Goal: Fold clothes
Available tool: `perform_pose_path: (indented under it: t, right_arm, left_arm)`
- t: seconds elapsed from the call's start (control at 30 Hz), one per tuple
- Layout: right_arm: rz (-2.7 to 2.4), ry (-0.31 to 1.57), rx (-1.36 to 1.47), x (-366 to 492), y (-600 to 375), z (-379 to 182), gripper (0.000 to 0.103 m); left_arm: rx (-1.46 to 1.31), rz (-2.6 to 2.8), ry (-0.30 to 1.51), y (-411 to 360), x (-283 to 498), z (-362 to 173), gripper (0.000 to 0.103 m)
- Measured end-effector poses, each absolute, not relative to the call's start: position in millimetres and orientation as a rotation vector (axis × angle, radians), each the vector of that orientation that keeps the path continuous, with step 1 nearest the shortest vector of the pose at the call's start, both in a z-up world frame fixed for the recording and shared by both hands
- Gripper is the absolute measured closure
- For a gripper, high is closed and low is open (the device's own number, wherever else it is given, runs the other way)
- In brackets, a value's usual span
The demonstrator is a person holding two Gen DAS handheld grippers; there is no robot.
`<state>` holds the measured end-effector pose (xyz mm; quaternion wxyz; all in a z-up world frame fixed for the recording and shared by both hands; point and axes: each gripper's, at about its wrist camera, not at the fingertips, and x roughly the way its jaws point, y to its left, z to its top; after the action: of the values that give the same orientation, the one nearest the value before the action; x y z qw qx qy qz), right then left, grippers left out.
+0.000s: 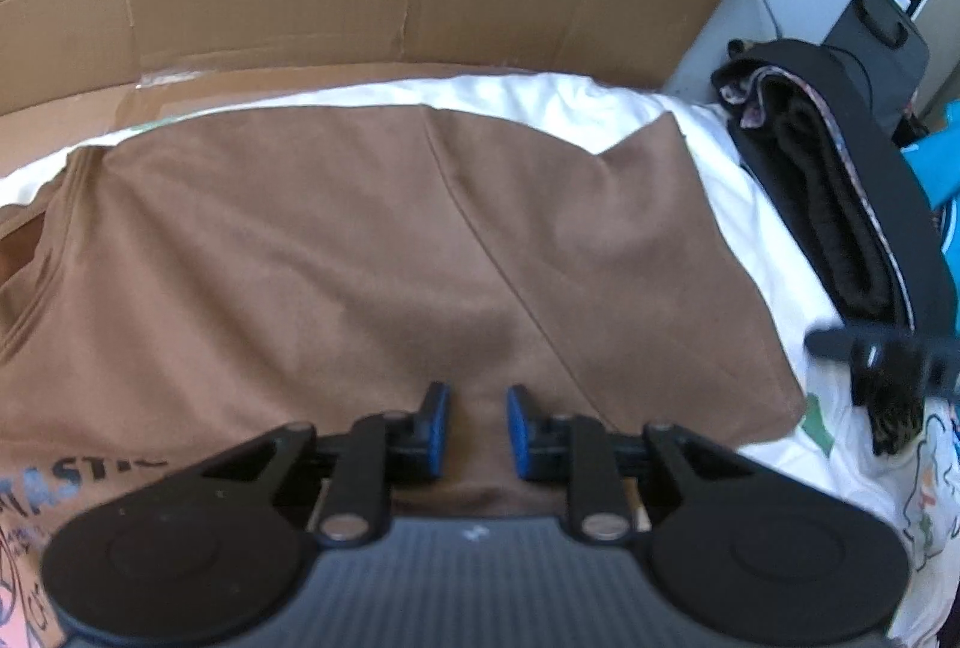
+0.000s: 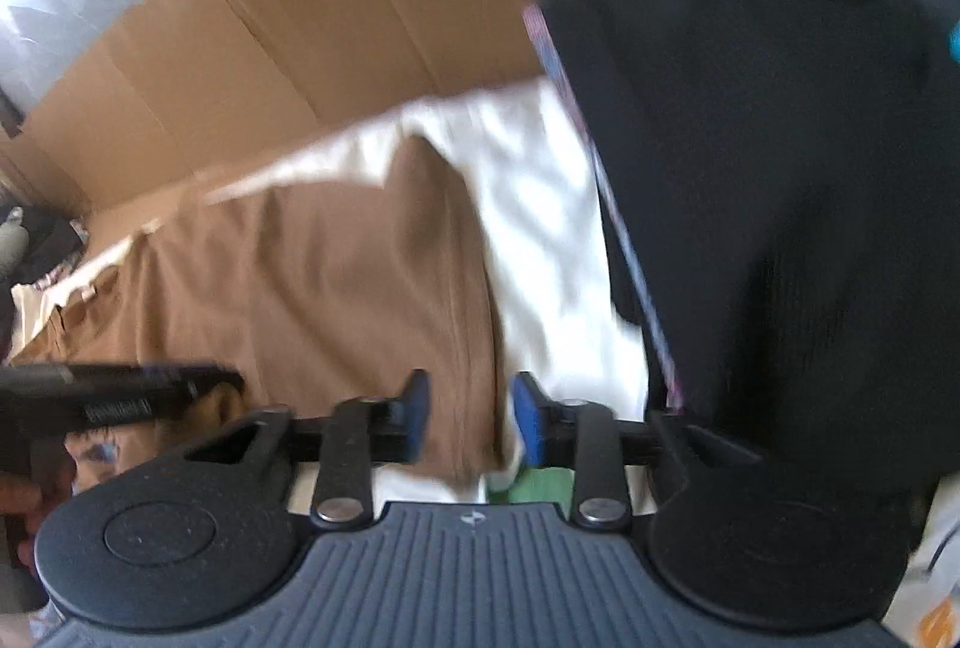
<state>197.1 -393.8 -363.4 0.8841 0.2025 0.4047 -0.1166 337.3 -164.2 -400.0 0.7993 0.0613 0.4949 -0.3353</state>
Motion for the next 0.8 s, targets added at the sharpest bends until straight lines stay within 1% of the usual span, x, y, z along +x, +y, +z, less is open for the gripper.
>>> perform_pose_path:
  t: [0.13, 0.4, 0.47, 0.57, 0.7, 0.8]
  right_arm:
    - [-0.226, 0.789, 0.362, 223.0, -399.9, -356.3, 0.058]
    - [-0.244, 0.754, 0.321, 278.2, -410.5, -368.7, 0.059]
    - [-0.244, 0.763, 0.315, 285.2, -410.3, -373.1, 0.06]
    - [-0.261, 0.757, 0.298, 292.2, -406.4, -377.1, 0.067]
    - [-0.337, 0.701, 0.23, 292.2, -401.6, -368.5, 0.067]
    - [-0.363, 0.741, 0.184, 301.3, -400.2, -374.0, 0.067]
  left_arm:
    - [0.14, -0.716, 1.066, -162.0, 335.8, -402.7, 0.08]
    - [0.107, -0.696, 1.039, -150.4, 342.4, -393.2, 0.08]
    - [0.104, -0.685, 1.04, -147.9, 346.4, -393.7, 0.08]
    - [0.096, -0.675, 1.046, -145.8, 351.5, -395.6, 0.08]
    - [0.09, -0.676, 1.049, -145.9, 355.3, -397.1, 0.08]
    - [0.086, -0.677, 1.051, -146.0, 358.1, -398.3, 0.08]
